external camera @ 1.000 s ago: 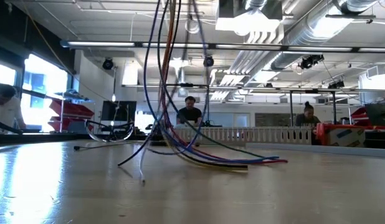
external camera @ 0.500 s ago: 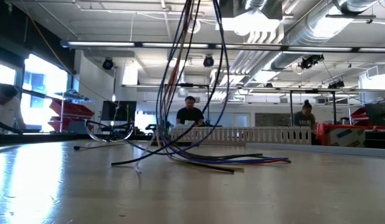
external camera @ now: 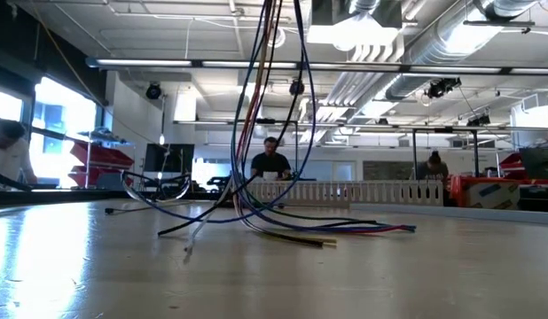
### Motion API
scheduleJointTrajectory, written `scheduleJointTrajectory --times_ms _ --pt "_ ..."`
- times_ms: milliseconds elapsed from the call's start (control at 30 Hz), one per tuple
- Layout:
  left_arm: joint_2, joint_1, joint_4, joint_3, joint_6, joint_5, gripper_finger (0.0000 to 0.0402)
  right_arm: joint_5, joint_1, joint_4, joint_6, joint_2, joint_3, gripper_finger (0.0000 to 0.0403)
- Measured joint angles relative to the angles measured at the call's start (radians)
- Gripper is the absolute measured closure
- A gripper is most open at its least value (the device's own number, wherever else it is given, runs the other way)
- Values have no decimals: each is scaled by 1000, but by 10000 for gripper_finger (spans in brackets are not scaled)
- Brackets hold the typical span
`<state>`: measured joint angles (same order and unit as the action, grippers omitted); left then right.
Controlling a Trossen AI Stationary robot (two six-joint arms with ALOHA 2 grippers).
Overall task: Ziptie cables
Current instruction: Prepare the cable wires
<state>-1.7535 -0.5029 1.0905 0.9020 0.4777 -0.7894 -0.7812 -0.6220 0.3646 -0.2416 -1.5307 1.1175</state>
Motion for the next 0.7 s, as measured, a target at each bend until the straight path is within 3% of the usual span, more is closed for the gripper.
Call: scheduleJointTrajectory --times_ms 133,233,300,467,700 --pt "-81 21 147 0 50 -121 161 0 -3 -9 1 0 0 401" --pt "-116 22 137 0 56 -285 161 -15 -19 5 -1 0 0 401" --pt "-136 25 122 0 58 -343 161 -36 -32 39 -20 0 0 401" --pt "-167 40 128 0 45 -422 165 -56 -78 151 -90 10 0 401" --pt "-179 57 99 -2 40 -468 190 -88 -159 97 -104 20 102 401"
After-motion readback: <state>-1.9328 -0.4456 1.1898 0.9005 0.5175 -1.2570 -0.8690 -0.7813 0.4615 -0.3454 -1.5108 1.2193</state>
